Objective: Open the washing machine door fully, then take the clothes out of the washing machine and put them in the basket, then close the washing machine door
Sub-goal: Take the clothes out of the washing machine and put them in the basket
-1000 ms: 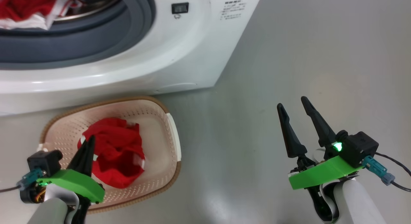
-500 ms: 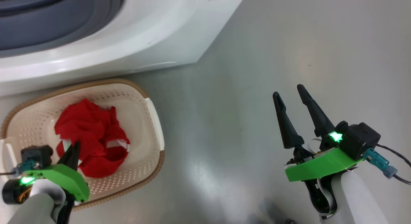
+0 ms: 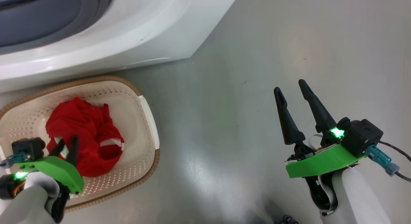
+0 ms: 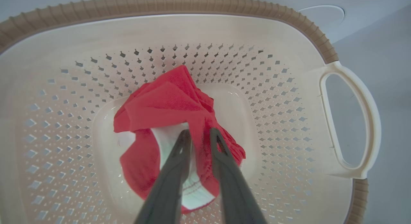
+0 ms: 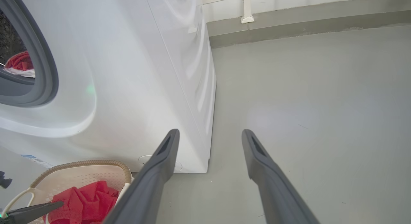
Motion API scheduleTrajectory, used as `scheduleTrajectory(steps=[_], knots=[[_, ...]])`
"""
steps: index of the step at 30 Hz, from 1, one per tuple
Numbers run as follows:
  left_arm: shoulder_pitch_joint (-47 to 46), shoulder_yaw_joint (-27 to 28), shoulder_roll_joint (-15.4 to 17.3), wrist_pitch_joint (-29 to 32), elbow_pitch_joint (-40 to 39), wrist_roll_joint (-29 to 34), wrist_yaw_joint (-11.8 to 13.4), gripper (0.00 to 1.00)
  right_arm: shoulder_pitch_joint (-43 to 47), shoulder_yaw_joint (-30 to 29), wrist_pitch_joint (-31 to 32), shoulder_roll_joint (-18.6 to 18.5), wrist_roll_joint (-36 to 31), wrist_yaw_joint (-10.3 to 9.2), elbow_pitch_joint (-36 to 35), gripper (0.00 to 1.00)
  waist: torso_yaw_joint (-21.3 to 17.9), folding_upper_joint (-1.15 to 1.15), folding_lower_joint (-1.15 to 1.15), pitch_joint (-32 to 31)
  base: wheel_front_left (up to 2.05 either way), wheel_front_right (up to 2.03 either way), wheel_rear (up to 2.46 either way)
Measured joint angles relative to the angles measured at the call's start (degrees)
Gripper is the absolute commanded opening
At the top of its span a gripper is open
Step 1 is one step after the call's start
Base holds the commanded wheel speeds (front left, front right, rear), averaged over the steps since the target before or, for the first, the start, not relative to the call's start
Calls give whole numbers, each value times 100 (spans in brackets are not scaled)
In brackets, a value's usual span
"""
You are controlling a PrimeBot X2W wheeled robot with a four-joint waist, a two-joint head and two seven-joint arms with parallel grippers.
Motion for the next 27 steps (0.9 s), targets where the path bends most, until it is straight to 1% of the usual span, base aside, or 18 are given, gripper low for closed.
scheduleTrajectory(steps=[8, 14, 18, 27], knots=[[-1, -26, 3, 0, -160, -147, 0, 100, -1, -29, 0, 0, -4, 0, 76, 100, 87, 0, 0, -194, 0, 0, 0], [4, 80, 1, 0, -339, -137, -1, 100, 2, -53, 0, 0, -32, 0, 171, 100, 170, 0, 0, -426, 0, 0, 0], [14, 294, -3, 0, -500, -65, 0, 100, 11, -99, 0, 0, -60, 0, 242, 100, 234, 0, 0, -614, 0, 0, 0], [305, 1111, -71, 0, -1005, 503, 0, 100, 47, -140, 0, 0, -124, 0, 398, 100, 393, 0, 0, -1135, 0, 0, 0]])
